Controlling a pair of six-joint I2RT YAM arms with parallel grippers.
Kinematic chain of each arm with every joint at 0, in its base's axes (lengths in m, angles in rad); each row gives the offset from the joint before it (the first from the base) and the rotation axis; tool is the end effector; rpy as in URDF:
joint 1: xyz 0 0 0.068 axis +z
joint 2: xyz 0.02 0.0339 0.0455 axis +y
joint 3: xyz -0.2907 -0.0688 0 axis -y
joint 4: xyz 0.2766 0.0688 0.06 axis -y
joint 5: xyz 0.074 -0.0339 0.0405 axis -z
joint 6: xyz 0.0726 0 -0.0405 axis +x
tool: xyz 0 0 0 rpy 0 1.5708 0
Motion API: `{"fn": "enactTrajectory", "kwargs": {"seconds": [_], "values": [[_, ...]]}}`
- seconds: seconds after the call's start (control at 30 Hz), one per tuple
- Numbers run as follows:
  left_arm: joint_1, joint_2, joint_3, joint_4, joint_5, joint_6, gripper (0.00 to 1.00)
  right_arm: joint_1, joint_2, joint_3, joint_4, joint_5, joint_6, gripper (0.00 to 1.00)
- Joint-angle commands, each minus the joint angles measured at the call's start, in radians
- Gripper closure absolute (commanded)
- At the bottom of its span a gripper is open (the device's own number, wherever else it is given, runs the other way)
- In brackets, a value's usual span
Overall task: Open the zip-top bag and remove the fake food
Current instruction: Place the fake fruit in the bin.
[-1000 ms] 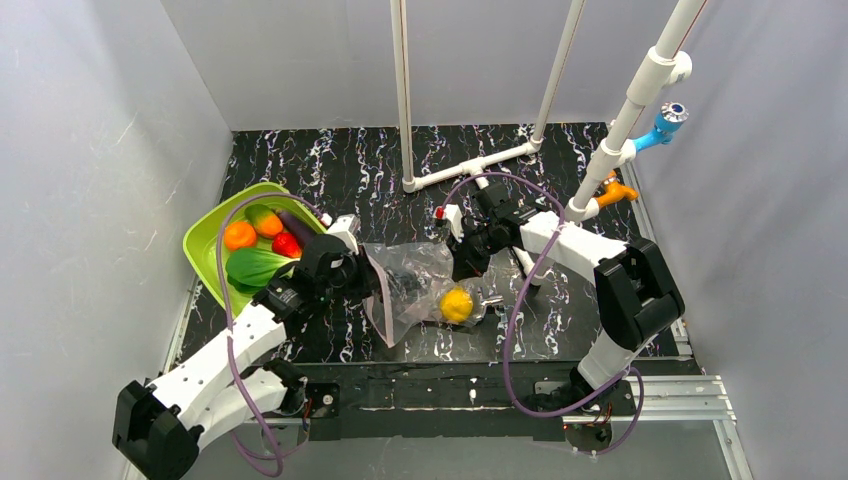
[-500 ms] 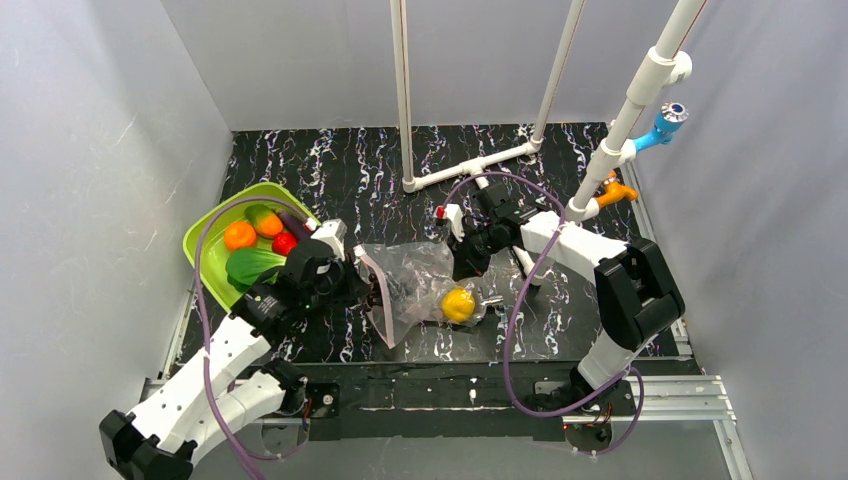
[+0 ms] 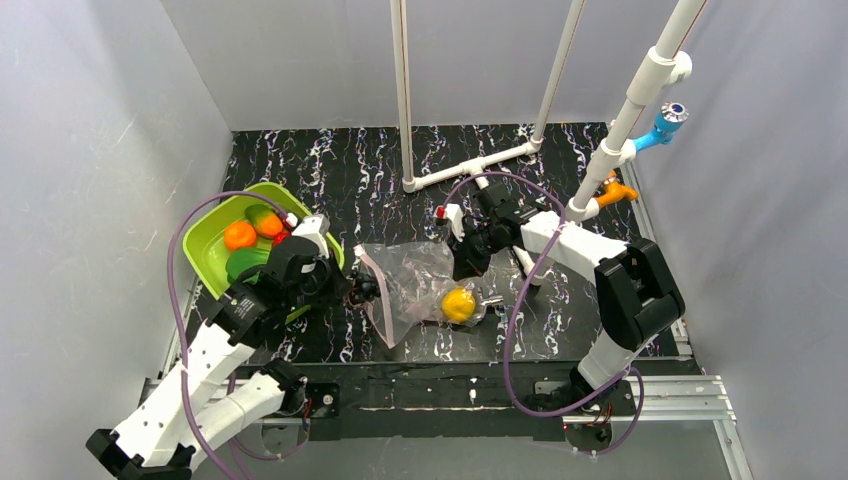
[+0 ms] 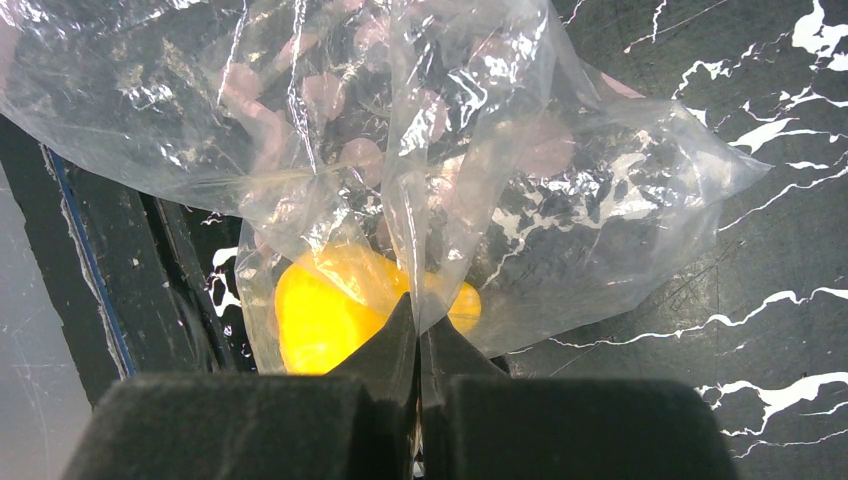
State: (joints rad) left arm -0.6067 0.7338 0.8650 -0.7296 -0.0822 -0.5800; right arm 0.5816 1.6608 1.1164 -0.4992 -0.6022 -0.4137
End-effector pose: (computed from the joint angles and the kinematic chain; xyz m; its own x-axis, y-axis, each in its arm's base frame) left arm 0.1607 -0.1042 0.3214 -0.6680 -0.2012 -0.7165 0.1751 0.8932 -0.4141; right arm 0.2959 0.2438 0.1954 -0.3835 -0.6486 -0.6575 -0.9229 0.2963 0.2460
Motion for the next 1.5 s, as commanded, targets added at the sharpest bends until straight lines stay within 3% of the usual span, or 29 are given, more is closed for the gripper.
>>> {"fn": "enactTrajectory", "kwargs": {"seconds": [0.0, 0.3, 0.6, 0.7, 0.9, 1.17, 1.4, 1.43, 1.47], "values": [[0.005, -0.021, 0.072, -0.095, -0.049, 0.033, 1.00, -0.008, -0.045, 0.017, 0.007, -0.011, 0.006, 0.99], [0.008, -0.029, 0.207, -0.246, -0.227, 0.094, 1.00, -0.008, -0.044, 0.019, 0.007, -0.018, 0.006, 0.99], [0.041, 0.051, 0.298, -0.249, -0.458, 0.205, 1.00, -0.008, -0.040, 0.019, 0.005, -0.019, 0.009, 0.99], [0.108, 0.073, 0.286, -0.192, -0.511, 0.254, 1.00, -0.008, -0.038, 0.019, 0.005, -0.022, 0.010, 0.99], [0.314, 0.113, 0.214, -0.009, -0.484, 0.327, 1.00, -0.006, -0.030, 0.020, 0.003, -0.025, 0.010, 0.99], [0.480, 0.271, 0.163, 0.193, -0.428, 0.350, 0.98, -0.006, -0.019, 0.023, -0.002, -0.023, 0.010, 0.99], [0.545, 0.350, 0.133, 0.212, -0.303, 0.337, 0.13, -0.002, -0.008, 0.030, -0.013, -0.044, 0.008, 0.99], [0.549, 0.348, 0.128, 0.207, -0.277, 0.330, 0.03, 0.000, -0.005, 0.034, -0.015, -0.051, 0.012, 0.99], [0.552, 0.341, 0.127, 0.194, -0.246, 0.321, 0.02, 0.005, -0.005, 0.039, -0.020, -0.053, 0.015, 0.99]]}}
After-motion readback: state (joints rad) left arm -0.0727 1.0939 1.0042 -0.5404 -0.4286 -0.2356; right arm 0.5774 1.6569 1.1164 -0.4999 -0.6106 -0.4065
